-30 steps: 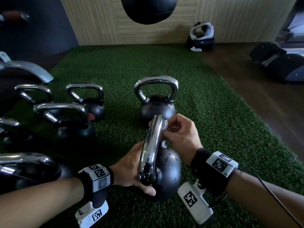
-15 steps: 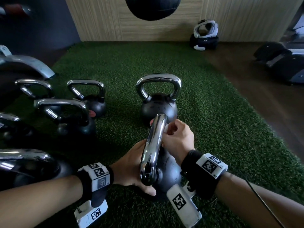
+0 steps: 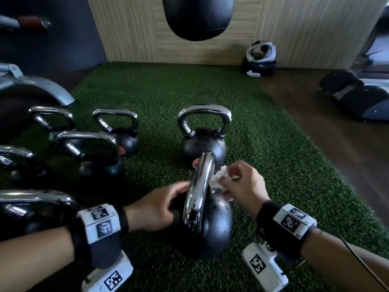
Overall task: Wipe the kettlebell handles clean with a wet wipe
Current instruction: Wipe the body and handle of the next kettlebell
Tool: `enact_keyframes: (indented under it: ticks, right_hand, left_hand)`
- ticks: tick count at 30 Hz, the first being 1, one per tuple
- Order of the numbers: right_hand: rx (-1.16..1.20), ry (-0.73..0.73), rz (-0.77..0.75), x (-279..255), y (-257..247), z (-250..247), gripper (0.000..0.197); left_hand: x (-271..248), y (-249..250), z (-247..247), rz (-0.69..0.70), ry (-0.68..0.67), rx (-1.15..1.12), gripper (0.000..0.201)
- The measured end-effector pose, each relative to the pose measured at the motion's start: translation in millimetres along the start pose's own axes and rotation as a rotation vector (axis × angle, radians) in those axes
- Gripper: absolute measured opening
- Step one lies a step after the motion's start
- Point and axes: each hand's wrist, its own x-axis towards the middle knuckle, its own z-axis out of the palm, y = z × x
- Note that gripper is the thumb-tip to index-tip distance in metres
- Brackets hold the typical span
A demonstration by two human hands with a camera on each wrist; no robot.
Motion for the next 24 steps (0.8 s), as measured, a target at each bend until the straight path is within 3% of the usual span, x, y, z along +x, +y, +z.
enact_keyframes:
  ticks: [2,3,4,7,10,13,17,21,24]
  right_hand:
    - [0.03,0.009,-0.015,9,-3,-15,0.03]
    - [0.062,0.004,-0.002,15,-6,-20,0.036]
    - [0.079,-0.01,0.0,20,-10,-22,0.04]
    - [0.0,-0.145,-0.069,33,-27,-19,0.048]
    - [0.013,-0.374,-0.146,40,-41,-10,0.053]
    - [-0.051,-0.42,-0.234,47,-43,-8,0.052]
    - [-0.342,-0.377,-0.31,50,-55,-13,0.031]
    - [-0.442,-0.318,-0.339,49,-57,-20,0.036]
    - [-0.456,-0.271,-0.353,45,-45,-33,0.042]
  left_hand:
    - [-10,25,-18,-0.086,0.156,-0.161,0.044]
    - [-15,38,-24,-0.096,0.219,-0.189,0.047]
    - [-20,51,-28,-0.095,0.243,-0.152,0.065]
    - [-36,86,-22,-0.087,0.155,0.297,0.093]
    - [-35,99,-1,-0.02,0.242,0.579,0.086]
    - [-32,92,9,0.037,0.316,0.513,0.078]
    - [-29,87,6,0.043,0.258,0.427,0.073]
    - [-25,82,-5,0.1,0.139,0.379,0.078]
    - [-17,71,-26,0.142,-0.011,0.442,0.097]
